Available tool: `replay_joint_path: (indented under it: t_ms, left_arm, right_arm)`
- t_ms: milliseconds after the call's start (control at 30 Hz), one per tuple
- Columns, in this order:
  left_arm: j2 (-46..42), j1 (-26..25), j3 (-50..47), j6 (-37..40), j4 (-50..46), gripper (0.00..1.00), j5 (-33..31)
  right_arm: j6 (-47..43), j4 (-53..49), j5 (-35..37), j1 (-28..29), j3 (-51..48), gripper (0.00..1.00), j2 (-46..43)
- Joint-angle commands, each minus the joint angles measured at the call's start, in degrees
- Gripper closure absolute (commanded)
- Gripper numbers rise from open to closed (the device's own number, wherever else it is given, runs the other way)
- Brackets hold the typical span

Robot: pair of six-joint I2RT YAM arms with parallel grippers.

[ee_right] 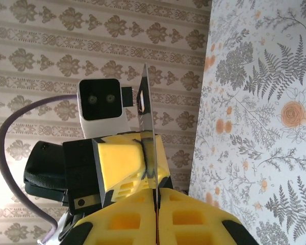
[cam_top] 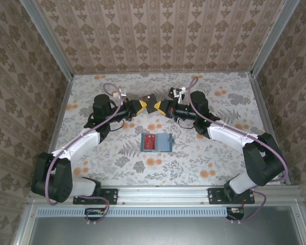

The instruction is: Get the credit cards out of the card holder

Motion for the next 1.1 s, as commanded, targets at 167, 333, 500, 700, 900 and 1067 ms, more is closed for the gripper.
replay_joint_path:
  t_ms: [167, 333, 500, 700, 900, 1067]
  left_arm:
    - [-2.3, 0.6, 0.4, 5.7, -12.4, 0.82, -5.1]
    - [-5.9, 0.6, 3.2, 16.1, -32.9, 0.35, -14.9]
    - [-7.8, 0.5, 4.4, 22.5, -44.7, 0.09, -22.5]
    - [-6.5, 0.4, 3.8, 24.1, -46.0, 0.0, -24.5]
    - [-5.3, 0.5, 4.5, 23.8, -47.9, 0.0, -27.4]
    - [-5.2, 0.5, 3.3, 21.5, -47.9, 0.0, -28.3]
  right_arm:
    - [-14.5, -16.2, 6.3, -0.2, 2.3, 1.0, -4.1]
    - [-30.4, -32.3, 12.4, -0.8, 6.2, 1.0, -8.4]
    - [-44.7, -40.9, 19.4, -2.2, 9.8, 1.0, -9.7]
    - [-59.1, -46.9, 22.7, -4.5, 17.2, 1.0, -3.7]
    - [-77.1, -52.6, 23.7, -5.4, 27.4, 1.0, 4.3]
    - [-89.6, -58.6, 27.3, -6.4, 35.3, 1.0, 10.9]
